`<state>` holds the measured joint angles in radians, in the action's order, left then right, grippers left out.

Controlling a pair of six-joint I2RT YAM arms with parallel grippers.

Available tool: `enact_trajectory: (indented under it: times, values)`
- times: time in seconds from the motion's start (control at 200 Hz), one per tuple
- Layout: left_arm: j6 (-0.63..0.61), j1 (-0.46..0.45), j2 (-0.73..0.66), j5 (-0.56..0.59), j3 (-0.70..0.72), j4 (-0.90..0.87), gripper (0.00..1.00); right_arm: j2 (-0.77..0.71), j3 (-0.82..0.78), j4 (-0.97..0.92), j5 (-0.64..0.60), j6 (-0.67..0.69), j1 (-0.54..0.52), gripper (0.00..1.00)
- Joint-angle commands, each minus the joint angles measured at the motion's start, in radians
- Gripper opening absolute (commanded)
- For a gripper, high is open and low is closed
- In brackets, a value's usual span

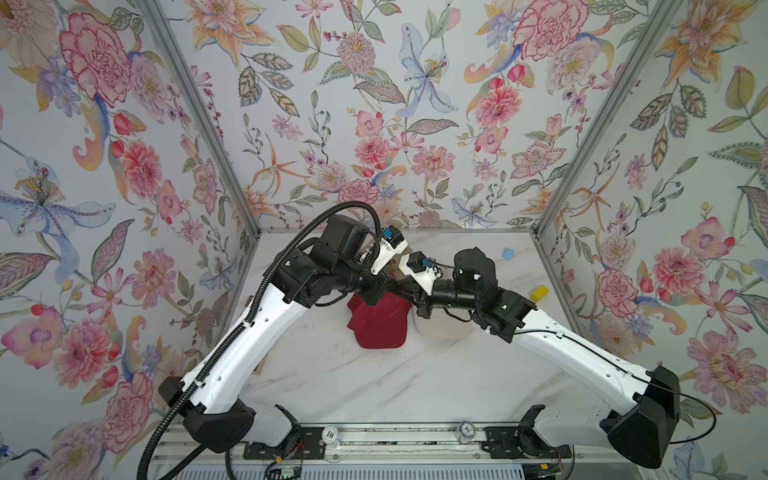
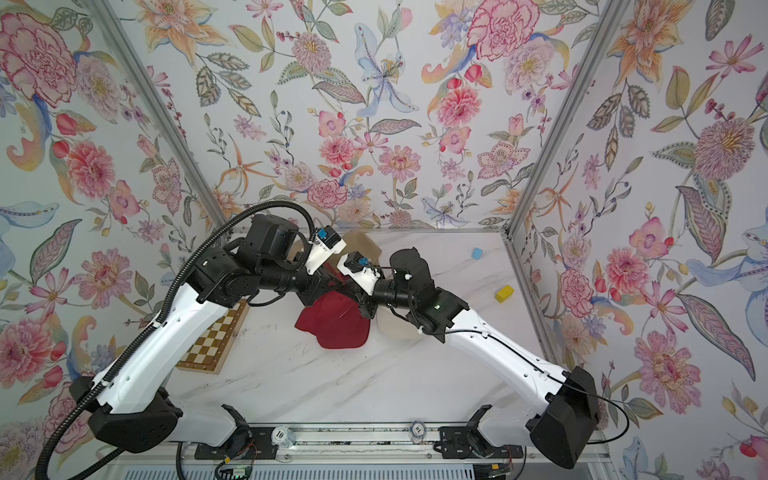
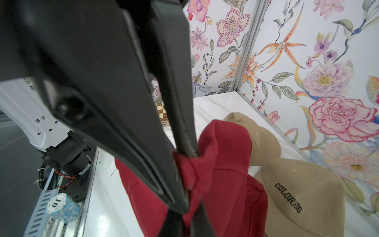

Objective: Stack the baseball caps by color
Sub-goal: Place the baseball cap on the baseball cap.

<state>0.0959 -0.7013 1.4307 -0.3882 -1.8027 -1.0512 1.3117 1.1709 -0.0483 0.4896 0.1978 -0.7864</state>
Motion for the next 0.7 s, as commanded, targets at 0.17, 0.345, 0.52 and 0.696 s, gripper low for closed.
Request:
enact_trajectory:
  times: [0.17, 0.345, 0.52, 0.696]
  values:
    - [-0.017, -0.005, -0.045, 0.038, -0.006, 0.058, 0.57, -0.068, -0.034, 0.033, -0.056, -0.074, -0.022, 0.00]
    - [0.004, 0.087, -0.147, 0.160, 0.000, 0.075, 1.00, -0.097, -0.030, -0.040, -0.192, -0.181, -0.023, 0.00]
    - [0.098, 0.145, -0.350, 0.541, 0.206, 0.263, 1.00, -0.081, 0.048, -0.147, -0.542, -0.355, -0.080, 0.00]
    - [0.176, 0.145, -0.497, 0.796, 0.481, 0.408, 1.00, -0.010, 0.171, -0.294, -0.911, -0.635, -0.146, 0.00]
